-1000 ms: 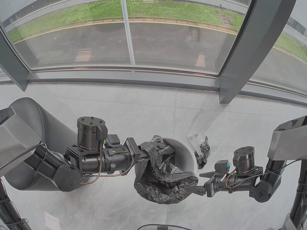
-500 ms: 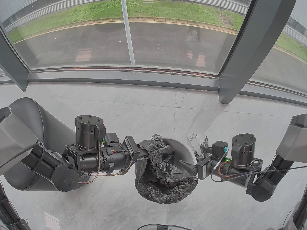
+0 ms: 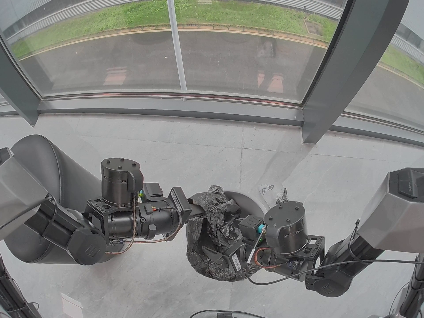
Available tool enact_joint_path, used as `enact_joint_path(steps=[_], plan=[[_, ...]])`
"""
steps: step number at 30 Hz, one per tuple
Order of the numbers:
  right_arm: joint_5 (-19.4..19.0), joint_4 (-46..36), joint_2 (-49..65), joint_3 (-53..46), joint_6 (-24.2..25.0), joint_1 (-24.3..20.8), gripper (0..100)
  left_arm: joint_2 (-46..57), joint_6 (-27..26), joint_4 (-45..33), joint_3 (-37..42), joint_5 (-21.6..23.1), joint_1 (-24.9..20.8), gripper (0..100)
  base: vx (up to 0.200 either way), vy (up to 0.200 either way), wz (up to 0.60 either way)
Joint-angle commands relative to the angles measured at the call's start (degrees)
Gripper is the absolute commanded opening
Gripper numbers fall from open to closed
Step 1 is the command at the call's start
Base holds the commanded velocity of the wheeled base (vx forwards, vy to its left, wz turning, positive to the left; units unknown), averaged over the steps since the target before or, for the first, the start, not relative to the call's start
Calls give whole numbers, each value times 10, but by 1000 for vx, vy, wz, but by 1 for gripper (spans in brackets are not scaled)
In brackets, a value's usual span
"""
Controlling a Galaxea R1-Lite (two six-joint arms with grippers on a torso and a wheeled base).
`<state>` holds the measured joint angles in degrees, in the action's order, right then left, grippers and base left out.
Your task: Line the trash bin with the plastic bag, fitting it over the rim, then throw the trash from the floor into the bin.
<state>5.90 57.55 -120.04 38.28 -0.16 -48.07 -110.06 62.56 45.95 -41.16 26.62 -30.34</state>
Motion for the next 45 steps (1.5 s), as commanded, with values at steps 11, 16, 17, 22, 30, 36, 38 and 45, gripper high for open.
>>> enact_joint_path(steps=[11, 16, 17, 22, 30, 36, 38, 45], plan=[[104, 7, -69, 55, -2, 9, 100, 5, 0, 0, 0, -2, -1, 0, 0, 0, 0], [141, 9, -68, 65, -3, 11, 100, 6, 0, 0, 0, -2, -2, 0, 0, 0, 0], [148, 10, -68, 65, -3, 12, 100, 6, 0, 0, 0, -2, -2, 0, 0, 0, 0], [173, 10, -68, 58, -4, 16, 100, 5, 0, 0, 1, -2, -1, 0, 0, 0, 0], [219, 11, -62, 49, -13, 37, 100, 5, 0, 0, 2, -2, -1, 0, 0, 0, 0], [226, 41, -49, 39, -27, 49, 100, 0, -8, 0, 2, -10, -1, 0, 0, 0, 0], [227, 51, -49, 39, -34, 52, 100, 1, -29, 0, 5, -31, -2, 0, 0, 0, 0], [226, 59, -49, 51, -40, 66, 100, 0, -164, 0, 21, -84, 0, 0, 0, 0, 0]])
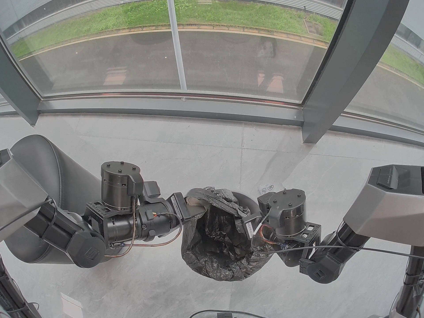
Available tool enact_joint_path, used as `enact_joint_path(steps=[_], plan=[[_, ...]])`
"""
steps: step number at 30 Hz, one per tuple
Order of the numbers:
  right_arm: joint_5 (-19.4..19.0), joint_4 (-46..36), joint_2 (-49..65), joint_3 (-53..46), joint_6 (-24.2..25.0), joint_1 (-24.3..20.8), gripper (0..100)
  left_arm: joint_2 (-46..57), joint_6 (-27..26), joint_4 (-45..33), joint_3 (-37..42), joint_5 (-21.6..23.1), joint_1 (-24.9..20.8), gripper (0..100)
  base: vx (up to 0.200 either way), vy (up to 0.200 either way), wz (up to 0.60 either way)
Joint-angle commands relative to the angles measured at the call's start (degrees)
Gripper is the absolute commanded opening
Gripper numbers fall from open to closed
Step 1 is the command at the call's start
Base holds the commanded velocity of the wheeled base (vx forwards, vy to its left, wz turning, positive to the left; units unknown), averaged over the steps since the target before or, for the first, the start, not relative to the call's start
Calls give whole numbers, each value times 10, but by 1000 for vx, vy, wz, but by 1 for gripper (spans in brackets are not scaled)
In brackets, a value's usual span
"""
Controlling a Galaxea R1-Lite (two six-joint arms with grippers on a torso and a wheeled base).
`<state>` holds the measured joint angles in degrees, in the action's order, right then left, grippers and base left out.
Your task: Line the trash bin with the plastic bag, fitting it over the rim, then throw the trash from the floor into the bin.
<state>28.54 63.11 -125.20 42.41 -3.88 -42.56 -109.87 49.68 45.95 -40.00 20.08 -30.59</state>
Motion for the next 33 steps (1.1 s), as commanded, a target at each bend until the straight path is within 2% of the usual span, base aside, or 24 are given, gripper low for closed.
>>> enact_joint_path(steps=[1, 3, 8, 15, 16, 18, 23, 28, 33], plan=[[-1, 3, 1, 11, -3, 13, 100, -2, -43, 0, 13, -21, 4, 0, 0, 0, 0], [-1, 3, -1, 14, -3, 17, 100, -2, -57, 0, 16, -21, 6, 0, 0, 0, 0], [-1, 29, -15, 21, -2, 25, 100, -10, -130, 0, 26, -21, 11, 0, 0, 0, 0], [-1, 43, -23, 27, -2, 34, 100, -15, -188, 0, 24, -21, 12, 0, 0, 0, 0], [-1, 44, -29, 32, -2, 41, 100, -22, -216, 0, 23, -21, 13, 0, 0, 0, 0], [-1, 45, -34, 35, -1, 42, 100, -28, -237, 0, 25, -21, 14, 0, 0, 0, 0], [-4, 51, -41, 40, 4, 50, 100, -48, -266, 6, 15, -20, 20, 0, 0, 0, 0], [-4, 83, -58, 42, 1, 57, 100, -82, -310, 77, 20, -21, 38, 0, 0, 0, 0], [-7, 87, -63, 44, 2, 58, 100, -97, -325, 84, 14, -21, 44, 0, 0, 0, 0]])
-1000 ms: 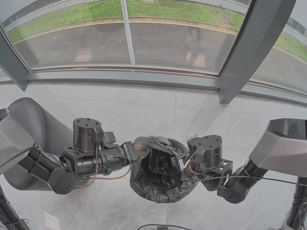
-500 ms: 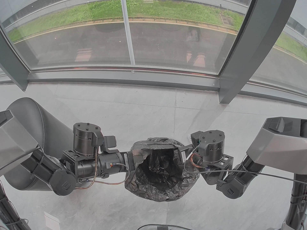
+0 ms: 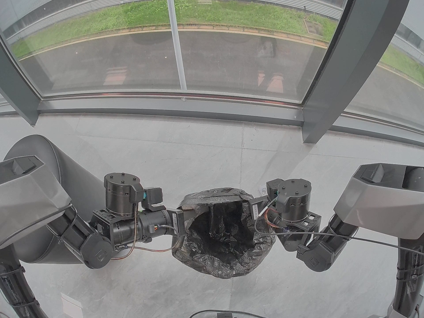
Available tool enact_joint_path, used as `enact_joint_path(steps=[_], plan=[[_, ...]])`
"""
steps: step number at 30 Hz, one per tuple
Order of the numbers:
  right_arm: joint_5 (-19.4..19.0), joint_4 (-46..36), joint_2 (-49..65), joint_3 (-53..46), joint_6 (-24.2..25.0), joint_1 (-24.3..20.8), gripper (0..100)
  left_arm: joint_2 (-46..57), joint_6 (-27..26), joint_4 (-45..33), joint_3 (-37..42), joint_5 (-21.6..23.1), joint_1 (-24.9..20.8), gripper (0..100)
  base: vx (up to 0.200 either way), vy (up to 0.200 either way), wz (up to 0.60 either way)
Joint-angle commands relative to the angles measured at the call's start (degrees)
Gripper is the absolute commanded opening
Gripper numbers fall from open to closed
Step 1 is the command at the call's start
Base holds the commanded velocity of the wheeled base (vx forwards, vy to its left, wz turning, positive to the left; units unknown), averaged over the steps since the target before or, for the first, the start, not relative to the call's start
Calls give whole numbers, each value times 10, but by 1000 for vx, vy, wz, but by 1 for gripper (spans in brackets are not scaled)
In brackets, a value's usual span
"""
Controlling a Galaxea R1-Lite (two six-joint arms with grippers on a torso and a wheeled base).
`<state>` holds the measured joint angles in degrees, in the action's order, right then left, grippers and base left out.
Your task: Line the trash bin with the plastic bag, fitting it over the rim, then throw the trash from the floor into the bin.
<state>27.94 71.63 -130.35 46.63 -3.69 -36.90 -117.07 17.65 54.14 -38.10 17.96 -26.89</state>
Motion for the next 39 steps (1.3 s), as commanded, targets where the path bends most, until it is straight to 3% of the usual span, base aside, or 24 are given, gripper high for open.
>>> enact_joint_path(steps=[1, 13, 39], plan=[[-2, 2, -12, 4, 0, 3, 100, -31, -9, 2, -10, 0, 11, 0, 0, 0, 0], [-2, 40, -39, 27, 4, 15, 100, -67, -75, 2, -37, 0, 41, 0, 0, 0, 0], [-1, 55, -81, 69, 4, 40, 100, -119, -78, 1, -112, -7, 52, 0, 0, 0, 0]])
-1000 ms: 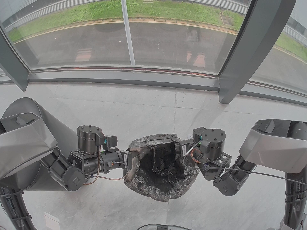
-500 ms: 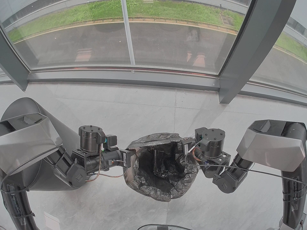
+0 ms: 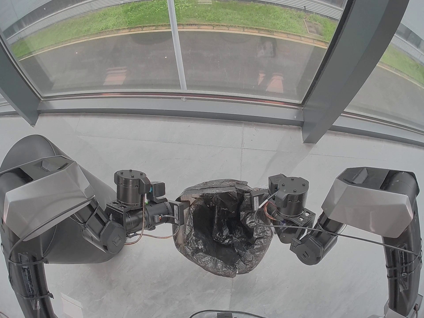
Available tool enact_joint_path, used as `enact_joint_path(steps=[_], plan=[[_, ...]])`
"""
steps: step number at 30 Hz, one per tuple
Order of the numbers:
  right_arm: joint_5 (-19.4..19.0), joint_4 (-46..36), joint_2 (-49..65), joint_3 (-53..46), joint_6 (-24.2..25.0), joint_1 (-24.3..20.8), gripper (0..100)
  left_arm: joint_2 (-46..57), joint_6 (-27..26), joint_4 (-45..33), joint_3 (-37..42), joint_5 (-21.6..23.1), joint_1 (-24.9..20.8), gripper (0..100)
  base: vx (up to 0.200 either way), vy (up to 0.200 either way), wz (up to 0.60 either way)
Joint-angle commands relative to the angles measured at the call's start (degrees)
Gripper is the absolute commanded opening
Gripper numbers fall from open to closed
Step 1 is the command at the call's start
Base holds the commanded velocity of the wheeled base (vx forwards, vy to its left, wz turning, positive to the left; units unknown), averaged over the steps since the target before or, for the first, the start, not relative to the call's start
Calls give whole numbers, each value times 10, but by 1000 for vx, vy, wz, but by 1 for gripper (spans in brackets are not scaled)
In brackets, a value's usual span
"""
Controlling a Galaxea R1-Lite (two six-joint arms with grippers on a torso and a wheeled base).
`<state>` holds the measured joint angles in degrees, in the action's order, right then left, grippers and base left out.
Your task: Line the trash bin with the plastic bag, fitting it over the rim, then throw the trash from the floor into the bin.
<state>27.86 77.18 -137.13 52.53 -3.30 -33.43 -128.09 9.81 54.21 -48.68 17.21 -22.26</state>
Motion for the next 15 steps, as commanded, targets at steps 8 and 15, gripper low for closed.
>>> enact_joint_path(steps=[8, 15], plan=[[0, 1, -17, 14, 1, 13, 100, -8, 2, 1, -8, 0, 14, 0, 0, 0, 0], [0, 1, -17, 13, 1, 13, 100, -6, 5, 4, -6, -5, 13, 100, 0, 0, 0]])
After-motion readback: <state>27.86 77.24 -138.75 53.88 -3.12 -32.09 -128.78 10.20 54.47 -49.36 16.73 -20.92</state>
